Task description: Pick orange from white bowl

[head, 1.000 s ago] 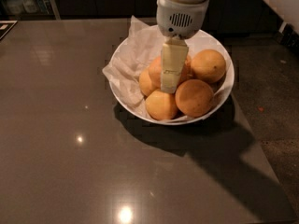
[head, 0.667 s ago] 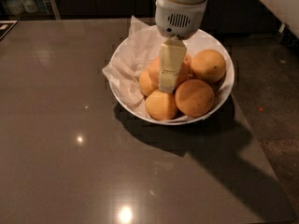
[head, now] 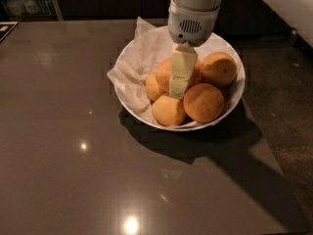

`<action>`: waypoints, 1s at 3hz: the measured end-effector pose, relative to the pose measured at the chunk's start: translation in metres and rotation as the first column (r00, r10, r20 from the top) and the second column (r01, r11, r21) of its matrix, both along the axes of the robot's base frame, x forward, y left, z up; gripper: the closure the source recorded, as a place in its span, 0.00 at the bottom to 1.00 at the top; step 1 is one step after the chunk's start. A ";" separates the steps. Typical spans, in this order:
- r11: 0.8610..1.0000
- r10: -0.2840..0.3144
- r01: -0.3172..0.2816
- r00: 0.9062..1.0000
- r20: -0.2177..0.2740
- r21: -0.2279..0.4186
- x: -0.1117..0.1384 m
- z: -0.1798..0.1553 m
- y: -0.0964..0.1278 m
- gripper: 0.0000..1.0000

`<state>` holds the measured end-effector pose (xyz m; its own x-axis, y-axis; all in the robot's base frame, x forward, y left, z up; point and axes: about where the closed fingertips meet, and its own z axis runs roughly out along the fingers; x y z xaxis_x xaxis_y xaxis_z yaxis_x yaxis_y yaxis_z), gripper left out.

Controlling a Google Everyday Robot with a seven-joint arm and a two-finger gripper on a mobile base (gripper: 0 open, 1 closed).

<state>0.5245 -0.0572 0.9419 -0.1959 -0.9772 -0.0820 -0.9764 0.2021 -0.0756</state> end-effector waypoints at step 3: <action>1.000 -0.022 0.022 0.999 -0.029 0.001 0.003 -0.011 -0.006 0.81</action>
Offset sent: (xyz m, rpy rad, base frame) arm 0.0023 -0.0050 -0.0092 0.0012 0.0250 -0.0184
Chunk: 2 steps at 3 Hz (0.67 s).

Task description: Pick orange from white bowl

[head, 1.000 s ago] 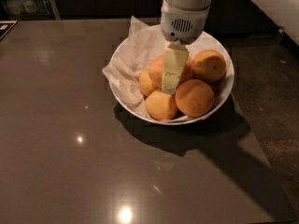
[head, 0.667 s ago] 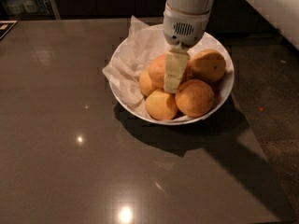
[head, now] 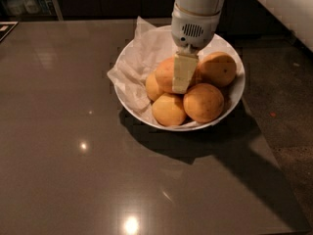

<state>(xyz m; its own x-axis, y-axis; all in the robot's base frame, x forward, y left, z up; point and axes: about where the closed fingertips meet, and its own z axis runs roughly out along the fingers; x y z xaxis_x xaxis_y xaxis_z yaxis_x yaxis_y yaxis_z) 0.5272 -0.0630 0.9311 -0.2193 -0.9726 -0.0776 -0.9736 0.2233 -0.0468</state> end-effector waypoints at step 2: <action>0.990 0.080 -0.093 0.990 0.119 0.104 -0.011 0.036 0.008 1.00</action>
Offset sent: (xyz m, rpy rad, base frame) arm -0.0439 0.0056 0.0695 0.1898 -0.1248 0.1840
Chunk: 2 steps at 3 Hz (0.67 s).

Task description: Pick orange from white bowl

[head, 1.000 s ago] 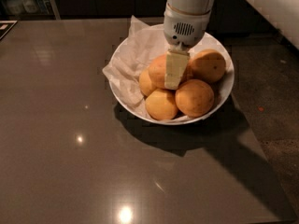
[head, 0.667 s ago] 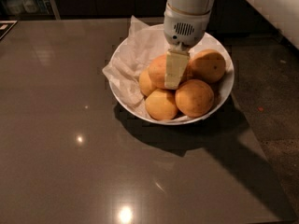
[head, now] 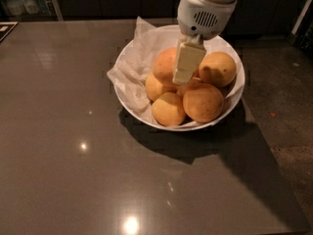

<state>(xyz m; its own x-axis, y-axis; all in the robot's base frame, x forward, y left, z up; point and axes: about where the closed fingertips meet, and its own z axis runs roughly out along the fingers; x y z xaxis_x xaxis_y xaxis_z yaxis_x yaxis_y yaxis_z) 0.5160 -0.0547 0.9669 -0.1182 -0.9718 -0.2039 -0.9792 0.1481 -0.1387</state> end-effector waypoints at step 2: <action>0.991 0.092 -0.096 0.995 0.040 0.094 -0.014 0.020 0.004 1.00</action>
Offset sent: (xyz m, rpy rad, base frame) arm -0.0124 -0.0004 0.0161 0.0708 -0.0219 0.0684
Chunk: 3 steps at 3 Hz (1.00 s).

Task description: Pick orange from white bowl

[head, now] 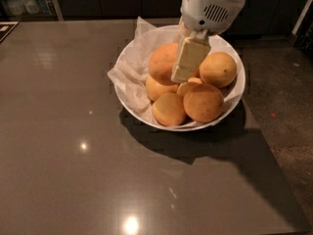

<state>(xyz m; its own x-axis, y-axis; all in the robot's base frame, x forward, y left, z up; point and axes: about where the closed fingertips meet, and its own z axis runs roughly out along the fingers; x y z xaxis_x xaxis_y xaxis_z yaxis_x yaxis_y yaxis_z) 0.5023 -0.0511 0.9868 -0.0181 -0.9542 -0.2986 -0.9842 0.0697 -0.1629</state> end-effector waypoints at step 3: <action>0.996 -0.081 0.080 0.996 0.039 0.035 -0.066 0.029 -0.020 1.00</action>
Offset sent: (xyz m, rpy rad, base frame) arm -0.0810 -0.0297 0.0285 0.0232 -0.0288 -0.0983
